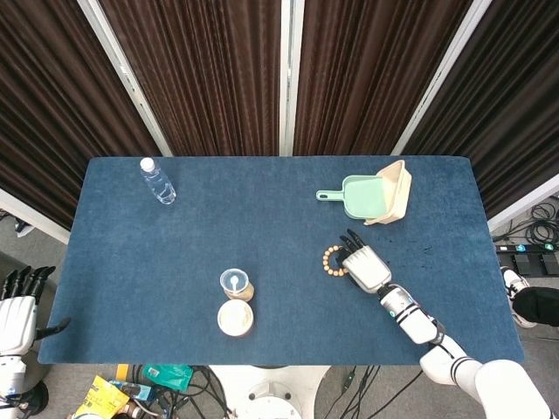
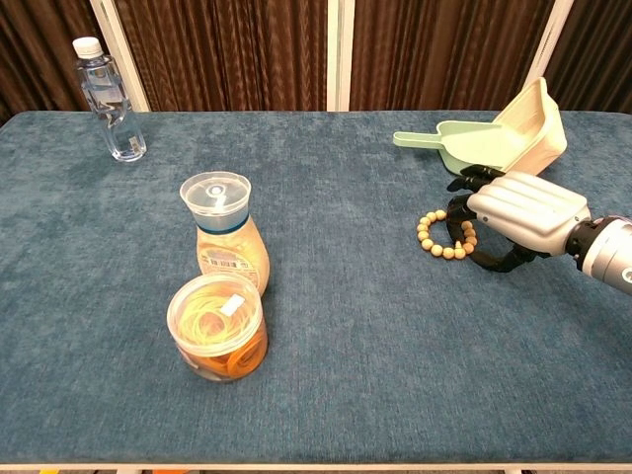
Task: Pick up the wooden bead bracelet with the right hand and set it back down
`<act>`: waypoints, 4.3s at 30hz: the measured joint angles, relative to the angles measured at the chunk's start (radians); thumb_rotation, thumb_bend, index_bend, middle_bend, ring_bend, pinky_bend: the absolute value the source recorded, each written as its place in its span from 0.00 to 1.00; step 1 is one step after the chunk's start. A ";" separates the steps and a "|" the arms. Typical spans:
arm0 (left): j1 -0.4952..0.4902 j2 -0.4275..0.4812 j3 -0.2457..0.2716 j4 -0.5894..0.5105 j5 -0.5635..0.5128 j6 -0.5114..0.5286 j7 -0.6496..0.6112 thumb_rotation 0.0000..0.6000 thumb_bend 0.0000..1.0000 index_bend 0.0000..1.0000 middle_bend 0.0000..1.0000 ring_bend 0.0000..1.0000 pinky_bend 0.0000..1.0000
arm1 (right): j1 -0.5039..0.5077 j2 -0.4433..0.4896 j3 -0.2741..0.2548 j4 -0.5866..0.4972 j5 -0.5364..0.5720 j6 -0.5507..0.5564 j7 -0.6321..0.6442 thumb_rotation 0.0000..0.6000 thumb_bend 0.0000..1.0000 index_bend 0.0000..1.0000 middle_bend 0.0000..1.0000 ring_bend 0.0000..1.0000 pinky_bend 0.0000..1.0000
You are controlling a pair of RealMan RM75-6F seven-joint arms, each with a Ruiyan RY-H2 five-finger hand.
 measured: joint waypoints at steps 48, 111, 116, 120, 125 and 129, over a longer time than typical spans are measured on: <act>-0.054 0.045 -0.004 -0.080 0.028 -0.043 0.060 1.00 0.03 0.14 0.13 0.05 0.00 | 0.155 0.582 -0.261 -0.601 -0.325 -0.013 2.657 0.57 0.33 0.56 0.47 0.18 0.00; -0.057 0.032 0.020 -0.071 0.022 -0.061 0.039 1.00 0.02 0.14 0.13 0.05 0.00 | 0.054 0.390 -0.072 -0.585 0.034 0.096 1.817 0.30 0.37 0.55 0.63 0.28 0.00; -0.058 0.031 0.020 -0.068 0.019 -0.064 0.039 1.00 0.02 0.14 0.13 0.04 0.00 | 0.033 0.382 -0.036 -0.612 0.085 0.056 1.709 0.30 0.43 0.55 0.63 0.28 0.00; -0.058 0.030 0.021 -0.064 0.018 -0.066 0.036 1.00 0.02 0.14 0.13 0.04 0.00 | 0.023 0.368 -0.022 -0.609 0.088 0.046 1.675 0.30 0.48 0.55 0.63 0.28 0.00; -0.059 0.027 0.019 -0.061 0.014 -0.070 0.036 1.00 0.02 0.14 0.13 0.04 0.00 | 0.017 0.358 -0.013 -0.602 0.083 0.041 1.653 0.30 0.57 0.55 0.63 0.28 0.00; -0.060 0.026 0.019 -0.060 0.013 -0.071 0.035 1.00 0.02 0.14 0.13 0.04 0.00 | 0.012 0.354 -0.009 -0.600 0.077 0.042 1.639 0.30 0.63 0.55 0.63 0.28 0.00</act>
